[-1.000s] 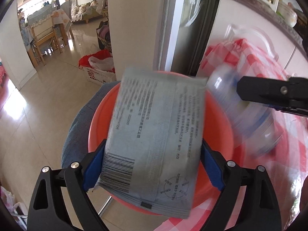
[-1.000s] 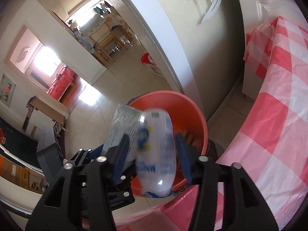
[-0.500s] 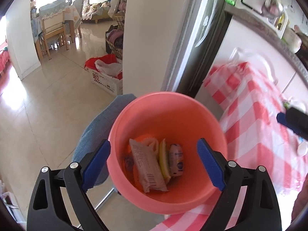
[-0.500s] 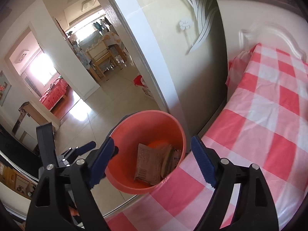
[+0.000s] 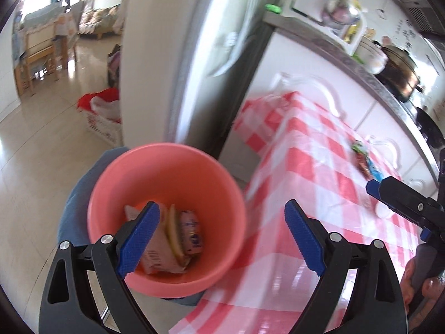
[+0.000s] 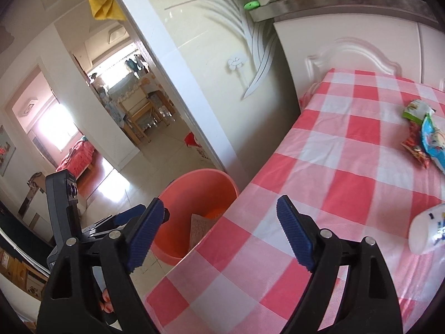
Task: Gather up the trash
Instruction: 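Move both open grippers back over the table toward the remaining bottle, then grasp the white MAGICDAY bottle with the left gripper while the right grasps the blue wipes pack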
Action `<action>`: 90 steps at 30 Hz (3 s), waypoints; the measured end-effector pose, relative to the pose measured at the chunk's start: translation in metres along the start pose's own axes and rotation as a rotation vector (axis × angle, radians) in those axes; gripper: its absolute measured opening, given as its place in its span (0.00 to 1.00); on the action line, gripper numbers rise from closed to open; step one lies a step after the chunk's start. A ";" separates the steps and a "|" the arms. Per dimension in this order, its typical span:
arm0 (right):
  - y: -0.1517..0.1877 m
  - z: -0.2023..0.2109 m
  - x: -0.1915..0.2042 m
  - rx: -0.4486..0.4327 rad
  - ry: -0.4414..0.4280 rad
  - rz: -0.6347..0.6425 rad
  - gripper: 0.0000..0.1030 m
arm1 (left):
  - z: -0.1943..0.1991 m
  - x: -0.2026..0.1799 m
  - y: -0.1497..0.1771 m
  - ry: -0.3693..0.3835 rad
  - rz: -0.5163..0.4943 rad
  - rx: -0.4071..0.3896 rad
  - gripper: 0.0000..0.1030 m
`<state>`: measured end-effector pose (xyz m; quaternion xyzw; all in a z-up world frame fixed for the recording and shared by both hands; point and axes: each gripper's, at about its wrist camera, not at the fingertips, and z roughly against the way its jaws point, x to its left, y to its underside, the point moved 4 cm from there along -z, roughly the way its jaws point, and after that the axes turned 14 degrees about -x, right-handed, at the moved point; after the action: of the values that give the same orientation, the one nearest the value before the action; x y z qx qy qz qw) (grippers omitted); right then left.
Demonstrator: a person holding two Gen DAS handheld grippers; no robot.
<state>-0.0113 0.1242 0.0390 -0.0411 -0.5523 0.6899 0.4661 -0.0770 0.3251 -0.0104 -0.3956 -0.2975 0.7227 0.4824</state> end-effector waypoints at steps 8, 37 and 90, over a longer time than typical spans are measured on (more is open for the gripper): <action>-0.012 0.043 -0.028 -0.067 0.028 -0.023 0.82 | 0.005 -0.044 0.005 0.106 -0.059 -0.001 0.88; -0.010 0.207 -0.161 -0.207 0.195 -0.134 0.92 | 0.012 -0.240 0.049 0.464 -0.438 0.118 0.91; -0.059 0.086 -0.251 0.052 0.191 0.160 0.92 | -0.087 -0.339 0.070 0.605 -0.661 0.179 0.91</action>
<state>0.1157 -0.1131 0.0041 -0.1385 -0.4824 0.7319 0.4610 0.0405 -0.0119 -0.0149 -0.4292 -0.1899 0.4048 0.7848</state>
